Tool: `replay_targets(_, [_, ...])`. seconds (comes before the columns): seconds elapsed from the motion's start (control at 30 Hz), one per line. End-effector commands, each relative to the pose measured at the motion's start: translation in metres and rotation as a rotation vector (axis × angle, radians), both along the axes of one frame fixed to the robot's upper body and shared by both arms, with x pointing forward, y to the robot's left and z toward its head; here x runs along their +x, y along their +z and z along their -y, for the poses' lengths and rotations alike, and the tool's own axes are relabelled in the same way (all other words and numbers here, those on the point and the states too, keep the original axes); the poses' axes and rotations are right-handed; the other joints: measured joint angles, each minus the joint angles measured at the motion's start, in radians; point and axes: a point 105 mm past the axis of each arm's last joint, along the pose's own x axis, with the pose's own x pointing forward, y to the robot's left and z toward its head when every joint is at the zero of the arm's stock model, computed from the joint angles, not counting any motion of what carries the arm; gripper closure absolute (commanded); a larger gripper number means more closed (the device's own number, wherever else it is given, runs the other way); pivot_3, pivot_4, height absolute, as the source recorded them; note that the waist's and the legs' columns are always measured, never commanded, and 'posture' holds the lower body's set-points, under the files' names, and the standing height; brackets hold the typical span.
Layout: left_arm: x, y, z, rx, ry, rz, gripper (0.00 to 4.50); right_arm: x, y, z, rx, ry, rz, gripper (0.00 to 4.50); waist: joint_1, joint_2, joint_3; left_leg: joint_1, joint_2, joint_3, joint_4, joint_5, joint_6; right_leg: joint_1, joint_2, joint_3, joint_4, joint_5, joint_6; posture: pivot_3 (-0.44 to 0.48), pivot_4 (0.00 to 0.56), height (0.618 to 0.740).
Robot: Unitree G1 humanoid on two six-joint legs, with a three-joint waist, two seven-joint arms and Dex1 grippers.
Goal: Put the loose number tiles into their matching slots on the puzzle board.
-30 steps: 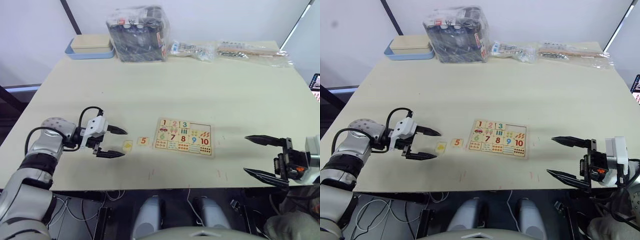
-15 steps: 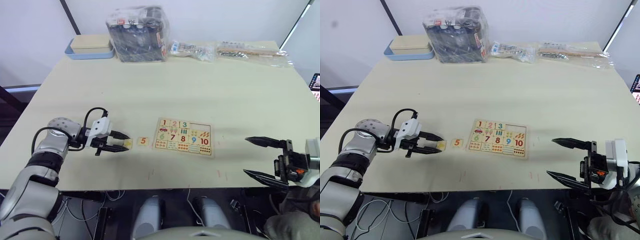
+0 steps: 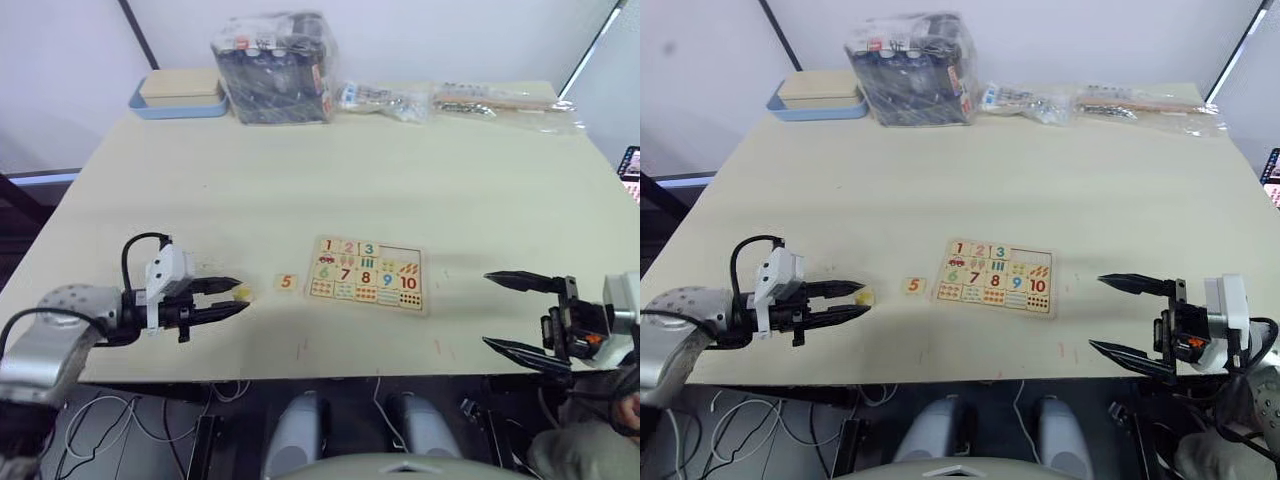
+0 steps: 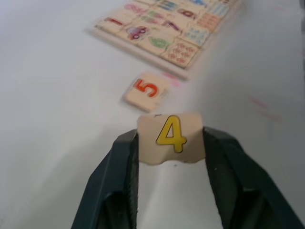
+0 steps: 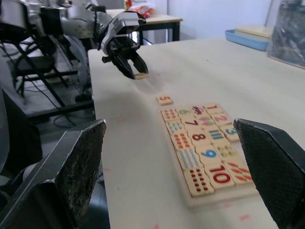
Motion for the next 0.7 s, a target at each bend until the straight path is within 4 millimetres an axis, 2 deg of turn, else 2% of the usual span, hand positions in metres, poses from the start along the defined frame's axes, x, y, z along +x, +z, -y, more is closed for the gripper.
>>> replay_targets(0.03, [-0.007, 0.019, 0.012, -0.039, 0.244, 0.023, 3.05, 0.002, 0.005, -0.002, 0.017, 0.027, 0.019, 0.00, 0.008, 0.001, 0.001, 0.000, -0.001, -0.001, 0.000, 0.000, 0.000, 0.001, -0.001, -0.003, 0.000, 0.000, 0.000, 0.000, 0.150, 0.740])
replay_targets(0.23, [-0.021, 0.012, 0.038, -0.154, 0.613, 0.006, 3.05, 0.009, 0.008, -0.003, 0.020, 0.054, 0.005, 0.00, 0.006, 0.003, 0.000, 0.001, -0.003, -0.005, 0.000, 0.001, -0.001, 0.003, 0.000, -0.009, 0.000, 0.000, -0.001, 0.000, 0.150, 0.740])
replay_targets(0.33, [-0.024, 0.003, 0.042, -0.152, 0.747, -0.023, 3.05, 0.012, 0.009, -0.002, 0.015, 0.065, 0.002, 0.00, 0.004, 0.002, -0.001, 0.001, -0.003, -0.005, 0.000, 0.001, -0.001, 0.003, 0.000, -0.008, 0.000, 0.000, -0.001, 0.000, 0.150, 0.740])
replay_targets(0.7, [-0.021, -0.024, 0.047, -0.059, 0.845, -0.127, 3.05, 0.008, 0.012, 0.004, -0.008, 0.082, -0.010, 0.00, 0.006, 0.002, -0.001, 0.002, -0.005, -0.005, 0.000, 0.001, -0.001, 0.005, 0.005, -0.010, 0.000, 0.000, -0.001, 0.000, 0.150, 0.740])
